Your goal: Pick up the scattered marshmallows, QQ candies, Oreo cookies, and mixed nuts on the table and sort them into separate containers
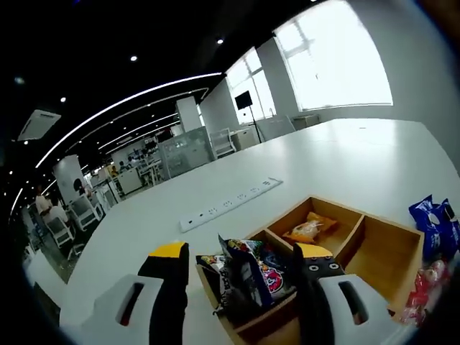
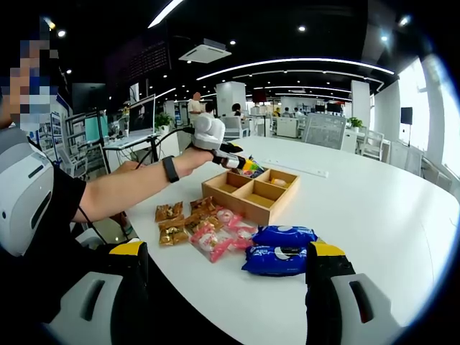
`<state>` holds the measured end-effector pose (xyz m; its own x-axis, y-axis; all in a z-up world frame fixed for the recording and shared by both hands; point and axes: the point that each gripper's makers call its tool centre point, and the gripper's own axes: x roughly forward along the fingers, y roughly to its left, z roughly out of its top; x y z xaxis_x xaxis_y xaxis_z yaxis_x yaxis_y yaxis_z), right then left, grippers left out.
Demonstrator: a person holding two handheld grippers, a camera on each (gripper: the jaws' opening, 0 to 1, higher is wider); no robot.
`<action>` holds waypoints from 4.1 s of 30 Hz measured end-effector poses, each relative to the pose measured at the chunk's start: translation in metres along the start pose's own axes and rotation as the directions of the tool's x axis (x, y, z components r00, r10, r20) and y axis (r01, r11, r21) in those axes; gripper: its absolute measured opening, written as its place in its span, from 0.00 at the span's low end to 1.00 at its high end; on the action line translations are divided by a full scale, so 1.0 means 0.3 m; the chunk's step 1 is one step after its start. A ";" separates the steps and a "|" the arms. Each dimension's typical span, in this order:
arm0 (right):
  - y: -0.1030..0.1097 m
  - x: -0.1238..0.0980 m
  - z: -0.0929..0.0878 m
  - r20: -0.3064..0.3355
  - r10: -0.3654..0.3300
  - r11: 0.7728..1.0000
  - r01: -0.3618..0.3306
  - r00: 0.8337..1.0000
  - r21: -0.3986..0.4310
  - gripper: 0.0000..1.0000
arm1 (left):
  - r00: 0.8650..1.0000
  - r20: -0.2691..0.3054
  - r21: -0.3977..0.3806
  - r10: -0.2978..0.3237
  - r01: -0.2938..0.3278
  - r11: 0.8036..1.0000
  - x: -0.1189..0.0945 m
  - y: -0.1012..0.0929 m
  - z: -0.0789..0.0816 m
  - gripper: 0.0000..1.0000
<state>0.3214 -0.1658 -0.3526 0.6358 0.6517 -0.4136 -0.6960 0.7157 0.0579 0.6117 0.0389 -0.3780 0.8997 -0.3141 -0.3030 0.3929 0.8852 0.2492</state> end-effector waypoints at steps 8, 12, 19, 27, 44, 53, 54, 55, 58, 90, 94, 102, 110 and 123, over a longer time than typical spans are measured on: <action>0.003 -0.003 0.002 0.003 0.000 1.000 0.000 1.000 -0.002 0.86 | 0.999 0.047 -0.075 -0.024 0.027 0.997 -0.014 0.003 0.038 0.75; 0.002 -0.004 0.001 0.003 -0.002 1.000 0.002 1.000 -0.001 0.86 | 0.996 0.078 -0.116 -0.042 0.051 0.992 -0.047 0.003 0.060 0.80; 0.002 -0.006 0.003 0.004 -0.003 1.000 0.003 1.000 -0.001 0.86 | 0.991 0.116 -0.140 -0.064 0.080 0.987 -0.106 0.008 0.074 0.87; 0.012 -0.004 0.012 0.007 -0.001 1.000 0.001 1.000 -0.006 0.86 | 0.989 0.117 -0.139 -0.086 0.102 0.985 -0.146 0.007 0.059 0.94; 0.027 0.004 0.025 0.006 0.003 1.000 -0.003 1.000 -0.015 0.86 | 0.985 0.112 -0.143 -0.131 0.147 0.979 -0.246 -0.026 0.018 0.97; 0.034 0.003 0.028 0.009 0.006 1.000 -0.006 1.000 -0.019 0.86 | 0.986 0.112 -0.168 -0.127 0.145 0.975 -0.307 -0.019 -0.013 0.97; 0.035 0.003 0.028 0.009 0.006 1.000 -0.006 1.000 -0.019 0.86 | 0.986 0.111 -0.170 -0.127 0.145 0.975 -0.314 -0.018 -0.018 0.97; 0.035 0.003 0.028 0.009 0.006 1.000 -0.006 1.000 -0.020 0.86 | 0.986 0.111 -0.172 -0.128 0.145 0.974 -0.322 -0.017 -0.022 0.97; 0.036 0.001 0.029 0.009 0.005 1.000 -0.005 1.000 -0.020 0.86 | 0.985 0.109 -0.172 -0.132 0.149 0.974 -0.344 -0.020 -0.032 0.97; 0.038 -0.009 0.030 0.017 0.004 1.000 -0.004 1.000 -0.024 0.86 | 0.979 0.088 -0.164 -0.182 0.194 0.967 -0.514 -0.060 -0.135 0.97; 0.034 -0.011 0.031 0.018 0.003 1.000 -0.002 1.000 -0.023 0.86 | 0.978 0.087 -0.169 -0.188 0.200 0.965 -0.544 -0.062 -0.148 0.97; 0.037 -0.011 0.027 0.018 0.006 1.000 -0.005 1.000 -0.022 0.86 | 0.976 0.099 -0.199 -0.196 0.212 0.957 -0.587 -0.082 -0.193 0.97; 0.027 -0.021 0.028 0.021 -0.003 1.000 0.004 1.000 -0.020 0.86 | 0.975 0.094 -0.196 -0.200 0.215 0.957 -0.643 -0.086 -0.196 0.97; 0.030 -0.017 0.025 0.021 0.000 1.000 0.000 1.000 -0.016 0.86 | 0.979 0.081 -0.217 -0.189 0.203 0.955 -0.715 -0.075 -0.243 0.97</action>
<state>0.3145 -0.1607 -0.3432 0.6425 0.6571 -0.3943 -0.7012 0.7117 0.0435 0.3960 0.1113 -0.3857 0.8217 -0.5026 -0.2688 0.5163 0.8561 -0.0226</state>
